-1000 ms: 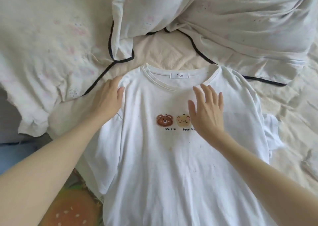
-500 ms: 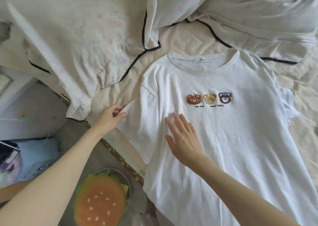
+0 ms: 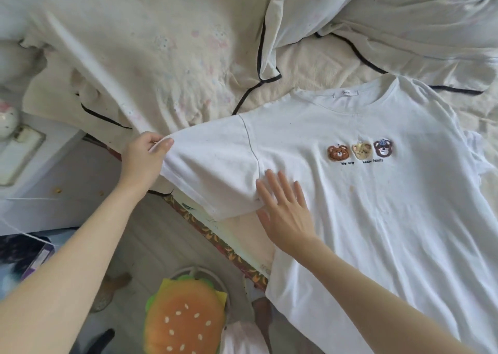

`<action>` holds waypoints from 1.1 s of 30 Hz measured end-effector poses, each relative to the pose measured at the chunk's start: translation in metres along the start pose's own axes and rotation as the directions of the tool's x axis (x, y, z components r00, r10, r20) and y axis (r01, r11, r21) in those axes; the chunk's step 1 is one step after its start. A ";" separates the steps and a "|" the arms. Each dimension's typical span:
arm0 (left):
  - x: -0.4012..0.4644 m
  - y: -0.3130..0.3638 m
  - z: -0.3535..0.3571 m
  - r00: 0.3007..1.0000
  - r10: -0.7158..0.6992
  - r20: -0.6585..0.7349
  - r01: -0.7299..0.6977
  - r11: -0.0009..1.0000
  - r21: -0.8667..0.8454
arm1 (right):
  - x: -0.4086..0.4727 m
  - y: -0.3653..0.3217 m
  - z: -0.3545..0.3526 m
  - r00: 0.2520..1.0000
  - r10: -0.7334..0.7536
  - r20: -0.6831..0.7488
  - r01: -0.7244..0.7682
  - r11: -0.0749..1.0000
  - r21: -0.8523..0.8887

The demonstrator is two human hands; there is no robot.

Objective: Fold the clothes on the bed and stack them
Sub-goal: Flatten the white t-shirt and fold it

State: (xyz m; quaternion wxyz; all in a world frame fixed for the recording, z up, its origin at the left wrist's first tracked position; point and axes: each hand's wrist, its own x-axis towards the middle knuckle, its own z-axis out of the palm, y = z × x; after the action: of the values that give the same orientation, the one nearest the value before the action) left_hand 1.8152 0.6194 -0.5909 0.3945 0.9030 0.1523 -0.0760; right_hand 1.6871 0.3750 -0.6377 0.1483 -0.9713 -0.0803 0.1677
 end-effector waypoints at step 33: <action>-0.091 -0.066 0.050 0.821 -0.505 0.266 0.561 0.625 -0.543 | -0.011 -0.016 0.011 0.991 0.130 -0.013 -0.125 0.974 0.187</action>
State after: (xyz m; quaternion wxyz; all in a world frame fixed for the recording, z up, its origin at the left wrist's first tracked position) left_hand 1.7066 0.6057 -0.6467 0.6247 0.6399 0.4112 -0.1768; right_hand 1.6719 0.3907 -0.6389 0.2283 -0.9584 0.0000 0.1714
